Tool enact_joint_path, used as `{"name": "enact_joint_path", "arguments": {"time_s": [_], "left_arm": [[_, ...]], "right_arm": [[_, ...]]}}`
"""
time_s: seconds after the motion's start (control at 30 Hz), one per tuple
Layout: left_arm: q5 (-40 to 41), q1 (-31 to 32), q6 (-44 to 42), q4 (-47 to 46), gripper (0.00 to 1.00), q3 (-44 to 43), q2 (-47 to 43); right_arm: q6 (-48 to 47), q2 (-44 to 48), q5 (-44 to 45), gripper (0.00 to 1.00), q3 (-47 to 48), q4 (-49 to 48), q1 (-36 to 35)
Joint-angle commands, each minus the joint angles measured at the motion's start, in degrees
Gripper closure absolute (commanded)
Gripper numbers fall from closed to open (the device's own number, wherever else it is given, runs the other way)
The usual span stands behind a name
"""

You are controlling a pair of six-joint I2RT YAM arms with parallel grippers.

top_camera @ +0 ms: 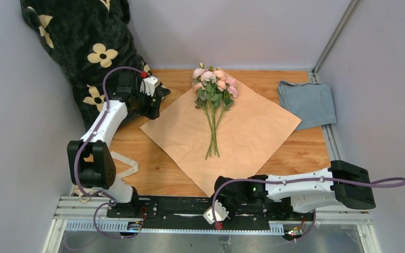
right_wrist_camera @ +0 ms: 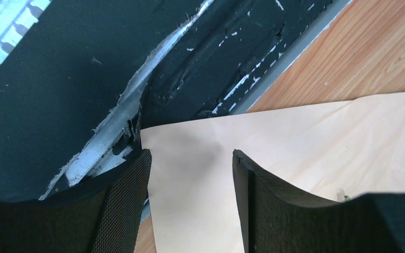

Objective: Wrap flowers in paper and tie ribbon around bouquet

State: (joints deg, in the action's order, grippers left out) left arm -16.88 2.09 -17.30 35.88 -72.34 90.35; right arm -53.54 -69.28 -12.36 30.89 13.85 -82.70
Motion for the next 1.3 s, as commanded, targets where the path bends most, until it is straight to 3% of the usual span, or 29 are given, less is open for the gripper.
{"name": "enact_joint_path", "arguments": {"time_s": [0.0,0.2,0.43,0.63,0.83,1.1,1.27], "left_arm": [[-3.45,1.75,-3.72,3.27,0.23,4.45,-5.05],[-7.60,5.07,-7.48,6.81,0.23,8.36,-9.66],[-6.52,11.65,-8.92,6.77,0.23,10.40,-13.19],[-7.42,12.06,-8.30,6.78,0.23,9.72,-12.07],[-5.83,12.06,-7.70,6.84,0.23,9.55,-10.93],[-6.01,12.08,-7.92,6.70,0.23,10.06,-11.08],[-6.89,12.06,-7.61,6.76,0.23,9.97,-10.55]], "right_arm": [[-0.34,-0.06,2.06,0.37,-0.99,2.51,-2.56],[0.12,4.25,1.88,0.38,1.24,11.33,-5.53],[0.15,4.35,7.18,0.41,-0.63,3.64,-5.72],[-0.97,3.06,5.90,0.39,-0.62,6.57,-7.18],[-0.87,3.57,7.36,0.36,-3.27,0.42,-7.39],[-0.64,-3.11,10.33,0.42,-1.38,-0.97,-7.39],[0.64,-2.27,15.61,0.51,-1.19,-1.73,-7.44]]}}
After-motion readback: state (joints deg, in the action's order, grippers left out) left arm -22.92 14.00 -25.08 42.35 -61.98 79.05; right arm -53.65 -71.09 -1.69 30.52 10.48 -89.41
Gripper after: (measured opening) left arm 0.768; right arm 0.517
